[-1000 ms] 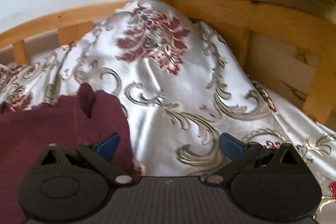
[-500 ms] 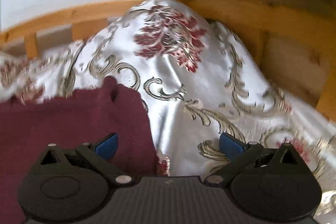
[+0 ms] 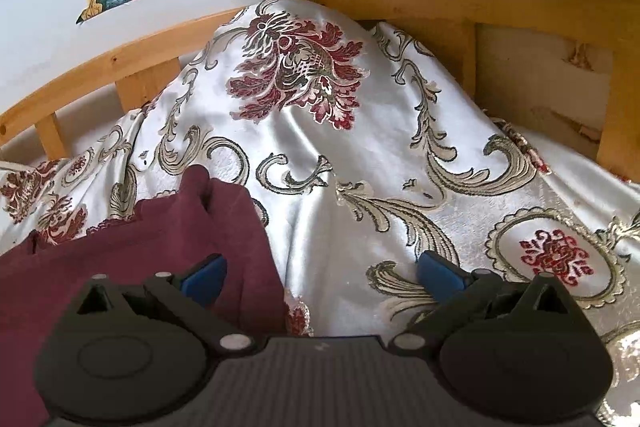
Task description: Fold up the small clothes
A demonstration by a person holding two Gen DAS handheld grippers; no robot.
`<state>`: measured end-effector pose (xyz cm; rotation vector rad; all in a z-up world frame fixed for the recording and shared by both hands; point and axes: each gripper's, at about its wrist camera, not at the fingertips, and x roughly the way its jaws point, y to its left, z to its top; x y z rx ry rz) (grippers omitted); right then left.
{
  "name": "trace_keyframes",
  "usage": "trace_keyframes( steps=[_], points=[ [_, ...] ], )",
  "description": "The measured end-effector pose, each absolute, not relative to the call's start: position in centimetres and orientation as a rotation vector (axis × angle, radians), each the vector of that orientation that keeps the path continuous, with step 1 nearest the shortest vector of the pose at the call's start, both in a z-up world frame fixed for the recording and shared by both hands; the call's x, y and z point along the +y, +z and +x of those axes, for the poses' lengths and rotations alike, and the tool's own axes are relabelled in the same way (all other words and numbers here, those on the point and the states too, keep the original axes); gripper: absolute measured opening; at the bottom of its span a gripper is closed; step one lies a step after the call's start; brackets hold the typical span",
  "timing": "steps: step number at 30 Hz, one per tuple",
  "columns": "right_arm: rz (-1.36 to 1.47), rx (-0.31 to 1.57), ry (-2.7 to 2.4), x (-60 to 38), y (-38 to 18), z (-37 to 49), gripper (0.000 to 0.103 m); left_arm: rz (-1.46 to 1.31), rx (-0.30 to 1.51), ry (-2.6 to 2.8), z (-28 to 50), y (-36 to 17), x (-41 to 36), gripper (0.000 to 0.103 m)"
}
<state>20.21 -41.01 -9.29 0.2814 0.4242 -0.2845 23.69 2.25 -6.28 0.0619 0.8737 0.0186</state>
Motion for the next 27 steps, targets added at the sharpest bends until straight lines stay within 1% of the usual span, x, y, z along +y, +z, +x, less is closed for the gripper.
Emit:
trace_keyframes(
  steps=[4,6,8,12,13,14,16,18,19,20,21,23,24,27],
  points=[
    [0.261,0.423,-0.295,-40.5,-9.1,19.9,0.103,-0.018,0.740,-0.080,21.6,-4.8,2.9,0.098],
    [0.263,0.424,-0.299,-40.3,-9.0,19.9,0.103,-0.037,0.715,-0.112,21.1,-4.3,3.1,0.098],
    [0.260,0.424,-0.304,-40.1,-9.0,19.9,0.103,-0.033,0.708,-0.142,20.8,-4.1,2.9,0.095],
    [0.206,0.423,-0.311,-39.2,-8.7,19.7,0.103,-0.013,0.736,-0.203,21.0,-4.3,2.1,0.079],
    [0.186,0.421,-0.309,-39.0,-8.6,19.7,0.103,-0.005,0.749,-0.213,21.1,-4.4,1.9,0.071],
    [0.162,0.418,-0.305,-38.5,-8.5,19.6,0.103,0.008,0.771,-0.216,21.2,-4.6,1.4,0.067],
    [0.126,0.413,-0.290,-37.7,-8.3,19.4,0.103,0.038,0.832,-0.193,21.4,-5.0,0.7,0.045],
    [0.088,0.408,-0.270,-36.9,-8.1,19.1,0.103,0.038,0.895,-0.164,21.4,-5.4,0.3,0.042],
    [0.075,0.407,-0.261,-36.5,-8.0,19.0,0.103,0.026,0.902,-0.159,21.4,-5.3,0.2,0.037],
    [0.064,0.407,-0.248,-36.1,-7.8,18.8,0.103,0.008,0.909,-0.159,21.3,-5.2,0.2,0.032],
    [0.055,0.409,-0.228,-35.7,-7.7,18.6,0.103,-0.013,0.917,-0.165,21.2,-5.1,0.3,0.021],
    [0.038,0.409,-0.197,-34.9,-7.5,18.3,0.103,-0.039,0.921,-0.154,20.9,-5.0,0.4,0.011],
    [0.028,0.409,-0.186,-34.5,-7.4,18.2,0.103,-0.048,0.922,-0.148,20.7,-4.8,0.5,0.005],
    [-0.010,0.412,-0.142,-33.3,-7.2,17.7,0.103,-0.085,0.878,-0.137,19.4,-4.1,0.9,0.004]
  ],
)
